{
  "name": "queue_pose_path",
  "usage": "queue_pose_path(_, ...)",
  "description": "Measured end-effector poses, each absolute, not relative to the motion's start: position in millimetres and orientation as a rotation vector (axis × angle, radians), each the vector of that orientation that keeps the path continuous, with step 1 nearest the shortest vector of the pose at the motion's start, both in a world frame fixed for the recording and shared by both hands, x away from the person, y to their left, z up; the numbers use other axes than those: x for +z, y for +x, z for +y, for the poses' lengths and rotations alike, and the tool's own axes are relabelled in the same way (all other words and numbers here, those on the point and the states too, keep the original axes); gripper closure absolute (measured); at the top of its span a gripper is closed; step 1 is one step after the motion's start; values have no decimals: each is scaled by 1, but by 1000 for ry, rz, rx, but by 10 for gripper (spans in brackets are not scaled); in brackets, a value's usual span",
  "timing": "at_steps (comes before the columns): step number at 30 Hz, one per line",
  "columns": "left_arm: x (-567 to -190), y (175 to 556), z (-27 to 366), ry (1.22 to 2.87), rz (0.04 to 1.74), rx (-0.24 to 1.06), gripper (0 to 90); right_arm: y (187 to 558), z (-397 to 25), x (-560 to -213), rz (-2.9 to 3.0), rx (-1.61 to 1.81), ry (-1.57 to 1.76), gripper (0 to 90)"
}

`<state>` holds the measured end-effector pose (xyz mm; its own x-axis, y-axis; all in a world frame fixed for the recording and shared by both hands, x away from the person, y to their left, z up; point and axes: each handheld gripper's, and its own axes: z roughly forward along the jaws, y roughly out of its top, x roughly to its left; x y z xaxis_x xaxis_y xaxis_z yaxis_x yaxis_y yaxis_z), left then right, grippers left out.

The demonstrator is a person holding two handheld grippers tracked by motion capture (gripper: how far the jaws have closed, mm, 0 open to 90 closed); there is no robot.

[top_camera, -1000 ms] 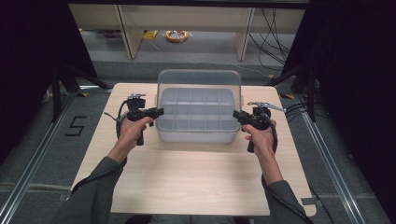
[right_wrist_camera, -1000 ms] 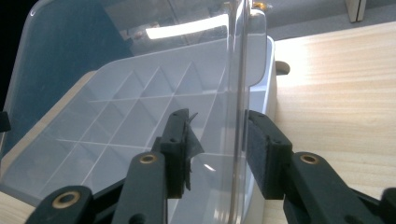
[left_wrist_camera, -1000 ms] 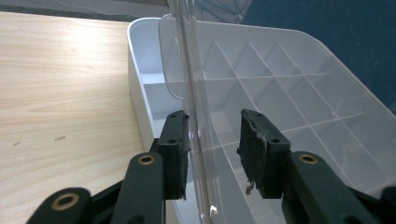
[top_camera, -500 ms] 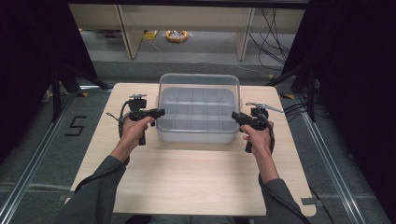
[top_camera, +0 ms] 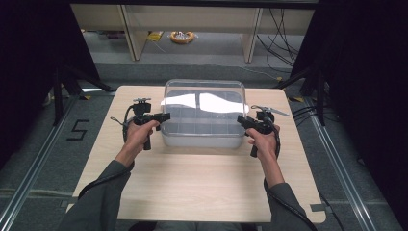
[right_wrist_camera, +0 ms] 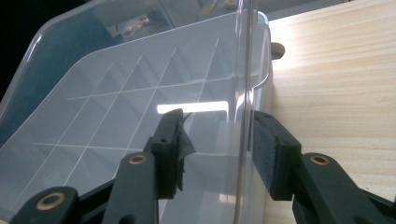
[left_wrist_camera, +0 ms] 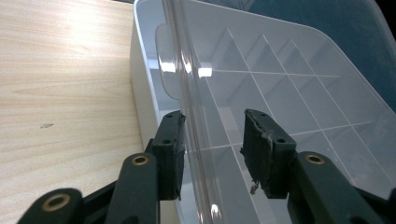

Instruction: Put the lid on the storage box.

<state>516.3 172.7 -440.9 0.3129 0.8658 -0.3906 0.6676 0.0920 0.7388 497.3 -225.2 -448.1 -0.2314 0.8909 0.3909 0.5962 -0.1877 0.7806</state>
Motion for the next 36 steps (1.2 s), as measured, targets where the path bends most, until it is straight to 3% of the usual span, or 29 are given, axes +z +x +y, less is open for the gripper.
queue_pose_path(2, -442, 517, 171, 1612, 1426, 257, 576, 494, -219, -446, 1746, 1409, 1841, 563)
queue_pose_path(6, -445, 518, 173, 1609, 1438, 254, 563, 497, -222, -452, 1757, 1408, 1770, 560)
queue_pose_path(7, -445, 517, 173, 1626, 1436, 284, 631, 499, -225, -454, 1780, 1385, 1709, 558)
queue_pose_path(9, -444, 516, 172, 1715, 1392, 389, 637, 499, -224, -453, 1780, 1395, 1710, 556)
queue_pose_path(11, -445, 514, 170, 1690, 1411, 367, 603, 493, -214, -446, 1747, 1442, 1883, 543)
queue_pose_path(13, -444, 514, 171, 1711, 1410, 369, 614, 500, -219, -451, 1787, 1383, 1707, 537)
queue_pose_path(26, -444, 514, 168, 1738, 1403, 400, 618, 501, -217, -449, 1776, 1396, 1761, 519)
queue_pose_path(28, -443, 514, 168, 1737, 1404, 396, 612, 500, -217, -443, 1790, 1253, 1649, 521)
queue_pose_path(36, -447, 511, 171, 1702, 1424, 363, 571, 498, -230, -440, 1793, 1315, 1652, 524)
